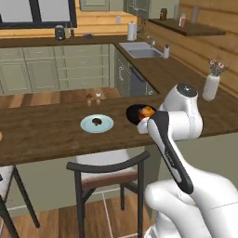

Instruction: Pick the chicken drumstick and mushroom from their plates and place them in the bowl. Then put the bowl in the fridge.

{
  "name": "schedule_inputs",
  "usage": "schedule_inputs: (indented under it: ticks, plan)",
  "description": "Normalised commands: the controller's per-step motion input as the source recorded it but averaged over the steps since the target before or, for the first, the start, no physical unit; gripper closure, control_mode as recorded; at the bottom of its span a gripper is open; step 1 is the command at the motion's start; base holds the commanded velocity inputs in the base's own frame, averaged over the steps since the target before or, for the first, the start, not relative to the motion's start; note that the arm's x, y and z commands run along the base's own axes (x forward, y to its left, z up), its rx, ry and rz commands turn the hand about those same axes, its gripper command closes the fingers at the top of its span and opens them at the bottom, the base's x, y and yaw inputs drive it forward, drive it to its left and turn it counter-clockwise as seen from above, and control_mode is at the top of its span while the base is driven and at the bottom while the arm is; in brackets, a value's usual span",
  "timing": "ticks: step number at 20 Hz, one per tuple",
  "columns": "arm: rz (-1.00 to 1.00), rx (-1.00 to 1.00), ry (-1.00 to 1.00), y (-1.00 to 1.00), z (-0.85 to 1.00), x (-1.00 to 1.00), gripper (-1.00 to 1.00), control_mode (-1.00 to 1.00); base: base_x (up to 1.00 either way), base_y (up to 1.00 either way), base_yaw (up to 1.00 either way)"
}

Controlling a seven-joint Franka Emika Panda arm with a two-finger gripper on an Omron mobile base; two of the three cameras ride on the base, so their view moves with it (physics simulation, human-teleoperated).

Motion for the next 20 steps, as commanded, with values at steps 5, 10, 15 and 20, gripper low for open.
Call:
schedule_inputs:
  ticks: [5, 10, 15, 20]
  plan:
    - [0.00, 0.00, 0.00, 0.00, 0.00, 0.00, 1.00, 1.00, 0.50, -0.70, -0.08]
    - [0.00, 0.00, 0.00, 0.00, 0.00, 0.00, 1.00, 1.00, 0.89, -0.03, 0.00]
    - [0.00, 0.00, 0.00, 0.00, 0.00, 0.00, 1.00, 1.00, 0.87, 0.00, 0.00]
    - [0.00, 0.00, 0.00, 0.00, 0.00, 0.00, 1.00, 1.00, 0.69, 0.03, 0.00]
